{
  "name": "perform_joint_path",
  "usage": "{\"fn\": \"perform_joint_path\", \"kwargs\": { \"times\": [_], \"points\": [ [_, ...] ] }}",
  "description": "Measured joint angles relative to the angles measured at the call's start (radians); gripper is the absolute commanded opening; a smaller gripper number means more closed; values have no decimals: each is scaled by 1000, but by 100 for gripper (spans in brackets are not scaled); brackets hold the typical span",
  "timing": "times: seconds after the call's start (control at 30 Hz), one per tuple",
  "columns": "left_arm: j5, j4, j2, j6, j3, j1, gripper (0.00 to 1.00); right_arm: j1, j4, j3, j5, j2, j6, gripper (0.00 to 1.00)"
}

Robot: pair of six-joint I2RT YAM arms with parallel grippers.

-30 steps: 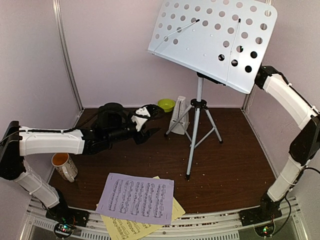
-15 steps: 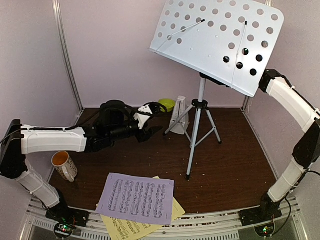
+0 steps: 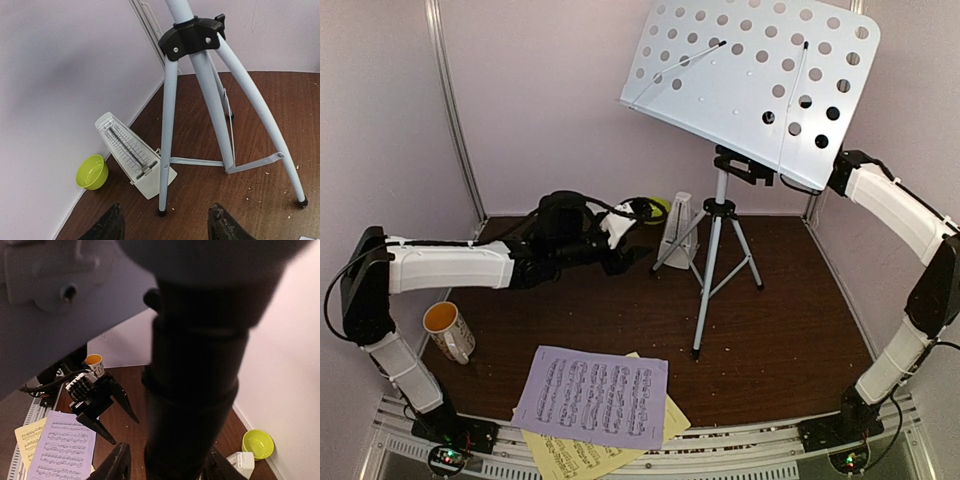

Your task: Set up the instrument practice props

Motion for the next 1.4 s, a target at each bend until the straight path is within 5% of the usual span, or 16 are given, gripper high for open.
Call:
{"fn": "perform_joint_path", "kwargs": {
  "times": [0.17, 0.67, 1.03, 1.4],
  "points": [
    [88, -36, 93, 21, 121, 43, 58, 1, 31, -65, 25, -19, 8, 75],
    [356, -193, 474, 84, 579, 73, 54, -5, 360, -519, 242, -293, 260, 81],
    [380, -249, 574, 95, 701, 73, 21, -5, 431, -793, 500, -471, 408, 75],
    [373, -208, 560, 107, 668, 77, 0, -5, 419, -927, 668, -438, 409, 71]
  ]
}}
